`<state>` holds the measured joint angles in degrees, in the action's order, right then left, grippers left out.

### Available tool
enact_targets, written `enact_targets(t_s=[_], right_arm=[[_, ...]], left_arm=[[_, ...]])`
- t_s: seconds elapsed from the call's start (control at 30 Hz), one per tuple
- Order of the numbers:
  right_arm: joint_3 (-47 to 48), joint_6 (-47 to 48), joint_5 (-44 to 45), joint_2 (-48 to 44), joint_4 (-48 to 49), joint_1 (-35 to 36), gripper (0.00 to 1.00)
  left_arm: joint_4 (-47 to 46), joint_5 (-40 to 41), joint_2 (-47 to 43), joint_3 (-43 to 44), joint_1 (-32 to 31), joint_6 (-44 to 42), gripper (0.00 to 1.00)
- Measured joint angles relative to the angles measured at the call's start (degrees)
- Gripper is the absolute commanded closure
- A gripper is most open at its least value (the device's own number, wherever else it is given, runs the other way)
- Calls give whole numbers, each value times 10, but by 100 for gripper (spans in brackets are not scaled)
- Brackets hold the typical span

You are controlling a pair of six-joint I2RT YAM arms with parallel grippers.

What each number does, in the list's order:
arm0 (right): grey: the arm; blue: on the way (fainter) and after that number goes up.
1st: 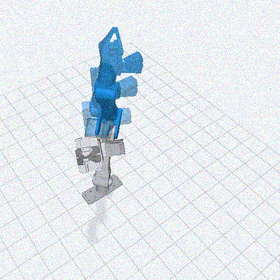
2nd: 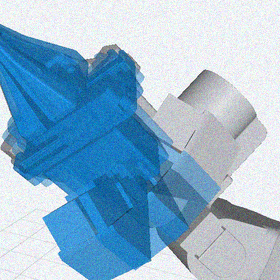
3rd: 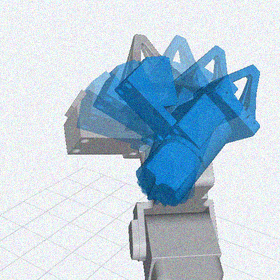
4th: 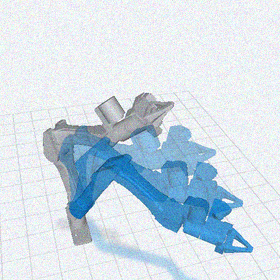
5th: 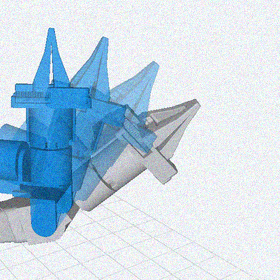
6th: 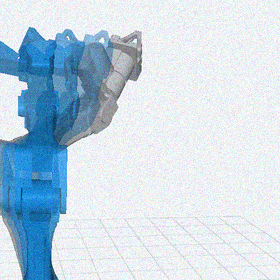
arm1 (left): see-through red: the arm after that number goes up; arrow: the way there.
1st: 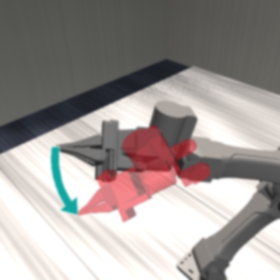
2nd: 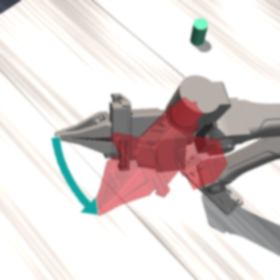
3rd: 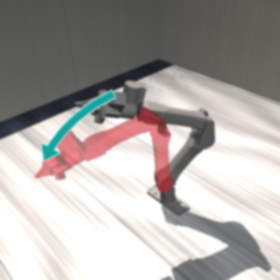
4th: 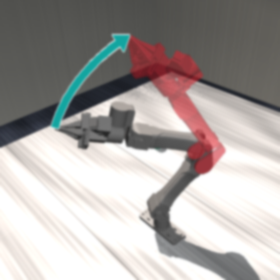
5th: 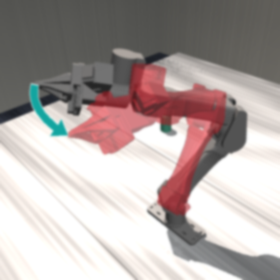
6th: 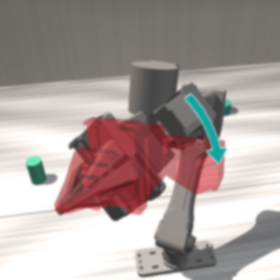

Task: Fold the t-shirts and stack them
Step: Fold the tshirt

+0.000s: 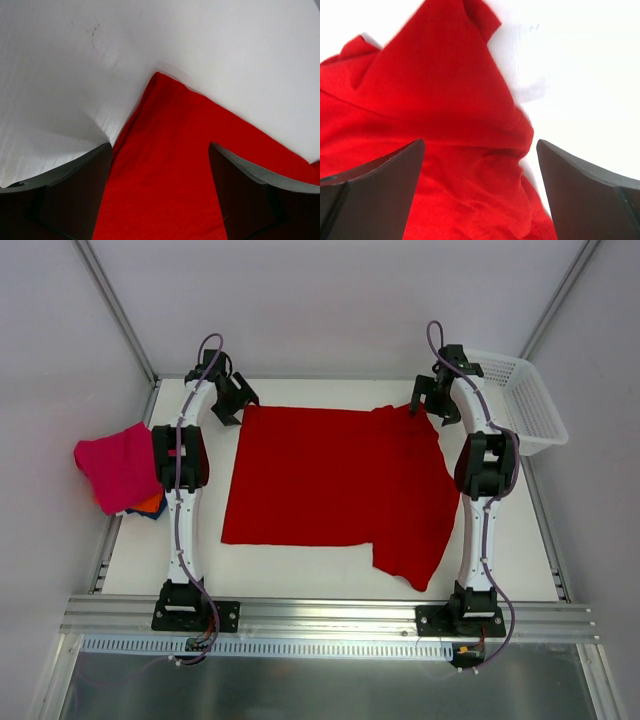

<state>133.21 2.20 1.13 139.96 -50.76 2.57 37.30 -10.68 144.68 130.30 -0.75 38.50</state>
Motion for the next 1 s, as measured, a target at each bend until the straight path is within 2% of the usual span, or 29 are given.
enact_targets(t_s=[0.3, 0.37, 0.6, 0.77, 0.87, 1.0], right_arm=[[14, -6, -3, 35, 15, 1, 0], [10, -8, -12, 36, 15, 1, 3], [-18, -5, -17, 29, 25, 5, 5], [17, -7, -35, 19, 35, 7, 3], [17, -4, -35, -20, 52, 10, 3], [13, 1, -34, -98, 65, 13, 4]], left_arm=[[8, -12, 6, 10, 1, 11, 22], [9, -11, 6, 10, 0, 11, 24], [19, 35, -4, 3, -12, -18, 25], [37, 78, -29, 4, -24, -21, 14], [42, 110, -72, 4, -36, -28, 1], [37, 157, -154, -8, -58, -54, 1]])
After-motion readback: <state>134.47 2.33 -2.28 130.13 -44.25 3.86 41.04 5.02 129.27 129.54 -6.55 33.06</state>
